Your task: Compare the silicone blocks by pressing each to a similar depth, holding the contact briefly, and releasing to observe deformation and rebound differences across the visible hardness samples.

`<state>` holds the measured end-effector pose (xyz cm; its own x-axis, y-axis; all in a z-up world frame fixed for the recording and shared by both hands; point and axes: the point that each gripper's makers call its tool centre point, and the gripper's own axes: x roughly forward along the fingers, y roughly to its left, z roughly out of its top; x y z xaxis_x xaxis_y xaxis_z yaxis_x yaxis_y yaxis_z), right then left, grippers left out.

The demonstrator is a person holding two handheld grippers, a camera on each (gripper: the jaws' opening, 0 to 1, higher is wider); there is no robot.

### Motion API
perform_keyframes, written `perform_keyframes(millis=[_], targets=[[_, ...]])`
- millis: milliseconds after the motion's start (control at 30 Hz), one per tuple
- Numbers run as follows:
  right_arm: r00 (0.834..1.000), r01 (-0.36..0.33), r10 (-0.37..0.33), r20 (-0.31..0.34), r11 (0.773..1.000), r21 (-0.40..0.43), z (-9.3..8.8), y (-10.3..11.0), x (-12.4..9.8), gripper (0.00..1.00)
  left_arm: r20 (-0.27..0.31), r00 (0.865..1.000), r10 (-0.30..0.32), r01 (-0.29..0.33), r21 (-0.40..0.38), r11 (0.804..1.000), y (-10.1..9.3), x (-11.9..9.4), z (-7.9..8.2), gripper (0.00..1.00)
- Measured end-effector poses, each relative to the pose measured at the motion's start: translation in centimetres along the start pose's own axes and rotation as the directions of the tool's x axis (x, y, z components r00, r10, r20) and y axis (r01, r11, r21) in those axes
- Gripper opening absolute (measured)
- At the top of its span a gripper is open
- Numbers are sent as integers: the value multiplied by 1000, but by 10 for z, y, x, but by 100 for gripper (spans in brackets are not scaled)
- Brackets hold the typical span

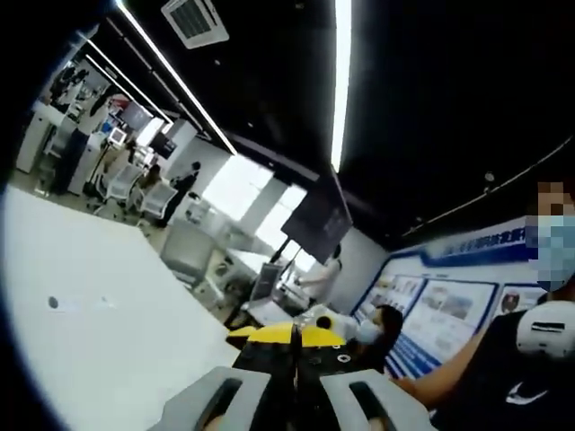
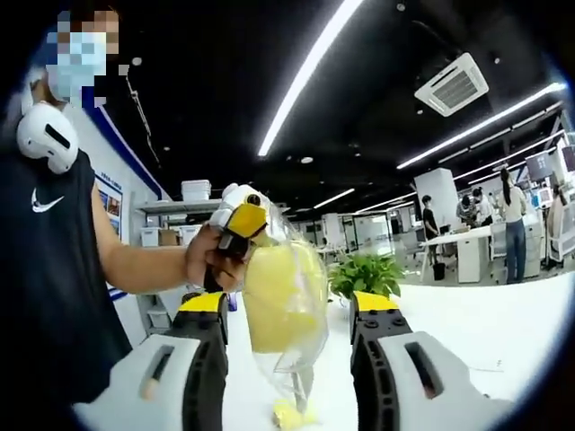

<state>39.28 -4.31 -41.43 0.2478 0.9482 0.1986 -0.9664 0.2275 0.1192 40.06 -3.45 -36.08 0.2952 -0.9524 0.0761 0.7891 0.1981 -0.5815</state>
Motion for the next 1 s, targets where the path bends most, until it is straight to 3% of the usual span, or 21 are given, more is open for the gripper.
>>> perform_keyframes(millis=[67, 133, 367, 667, 733, 1000], targets=[[1000, -9, 9, -4, 1000, -9, 0, 2, 1, 33, -3, 1000, 1, -1, 0, 1000, 1, 0, 0, 0], [1000, -2, 1, -13, 1000, -29, -2, 1, 2, 30, -4, 1000, -4, 4, -2, 1000, 1, 0, 0, 0], [999, -25, 26, -47, 999, 43, -5, 7, 6, 20, -3, 1000, 13, -13, 16, 1000, 4, -8, -1, 0], [993, -23, 34, -115, 995, 95, -15, 12, 8, 12, -27, 998, 59, -56, 96, 994, 10, -14, -7, 0], [991, -21, 32, -129, 996, 92, -15, 13, 8, 11, -27, 997, 75, -69, 169, 983, 11, -15, -9, 0], [988, -18, 38, -152, 992, 126, -18, 12, 5, 7, -35, 996, 86, -77, 206, 975, 12, -13, -11, 0]])
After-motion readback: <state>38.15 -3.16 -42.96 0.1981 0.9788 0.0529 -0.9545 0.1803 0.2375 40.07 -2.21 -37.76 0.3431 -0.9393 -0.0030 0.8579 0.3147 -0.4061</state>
